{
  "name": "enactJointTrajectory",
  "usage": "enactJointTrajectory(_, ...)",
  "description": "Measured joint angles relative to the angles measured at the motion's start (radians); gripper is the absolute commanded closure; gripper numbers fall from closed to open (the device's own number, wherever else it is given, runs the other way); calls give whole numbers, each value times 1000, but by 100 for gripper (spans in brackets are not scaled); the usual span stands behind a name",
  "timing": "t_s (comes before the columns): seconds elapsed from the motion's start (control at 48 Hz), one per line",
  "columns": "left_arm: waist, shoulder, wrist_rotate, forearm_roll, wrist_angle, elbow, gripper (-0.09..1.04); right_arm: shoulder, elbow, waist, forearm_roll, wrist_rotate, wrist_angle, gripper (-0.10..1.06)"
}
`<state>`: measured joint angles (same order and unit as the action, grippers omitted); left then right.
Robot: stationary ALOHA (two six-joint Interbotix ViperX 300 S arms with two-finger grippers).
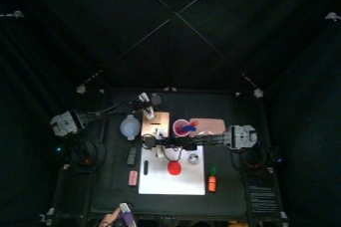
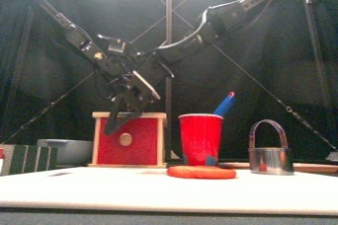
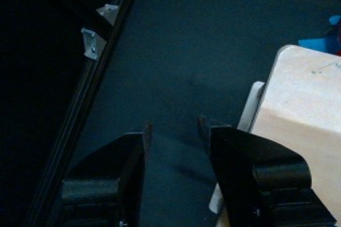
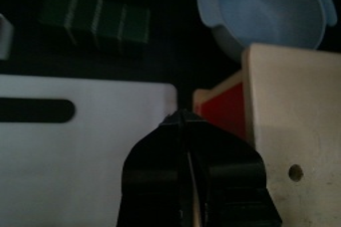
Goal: Get the cutter from the drawer then cut the dough then place the extra dough in the bowl
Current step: Cut the dough
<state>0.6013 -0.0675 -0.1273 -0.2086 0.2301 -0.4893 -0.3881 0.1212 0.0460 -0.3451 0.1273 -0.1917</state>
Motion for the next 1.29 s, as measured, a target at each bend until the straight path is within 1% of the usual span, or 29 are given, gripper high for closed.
enactJointTrajectory(0.021,3,3,2,3,-6,0,14,0,0,0,0,0,0,84)
enactJointTrajectory(0.042,6,6,3,5,-12,0,14,21,5,-21,18,0,0,84)
enactJointTrajectory(0.083,11,15,3,9,-25,0,14,46,15,-43,40,0,0,84)
enactJointTrajectory(0.125,18,29,3,21,-43,0,14,71,32,-63,74,0,-2,84)
enactJointTrajectory(0.229,31,64,5,49,-86,0,14,140,97,-91,164,-2,-15,84)
enactJointTrajectory(0.292,32,86,3,63,-110,-6,14,193,147,-92,212,-2,-28,84)
enactJointTrajectory(0.396,31,130,3,77,-150,-32,14,284,229,-87,268,3,-57,84)
enactJointTrajectory(0.5,3,173,8,87,-193,-77,14,387,311,-87,304,2,-104,82)
enactJointTrajectory(0.625,-71,232,5,127,-275,-144,14,508,403,-95,334,3,-207,74)
enactJointTrajectory(0.75,-156,304,2,175,-416,-229,14,577,472,-95,371,2,-291,55)
enactJointTrajectory(0.812,-190,339,3,195,-506,-273,14,598,502,-94,380,-2,-321,43)
enactJointTrajectory(0.938,-255,408,2,235,-716,-377,14,621,541,-94,379,-2,-371,17)
enactJointTrajectory(1.021,-288,442,-2,252,-811,-430,14,627,560,-94,367,-5,-408,6)
enactJointTrajectory(1.104,-316,476,0,272,-864,-472,14,627,575,-94,347,-8,-442,1)
enactJointTrajectory(1.292,-353,506,0,336,-881,-512,14,627,601,-94,298,-20,-460,1)
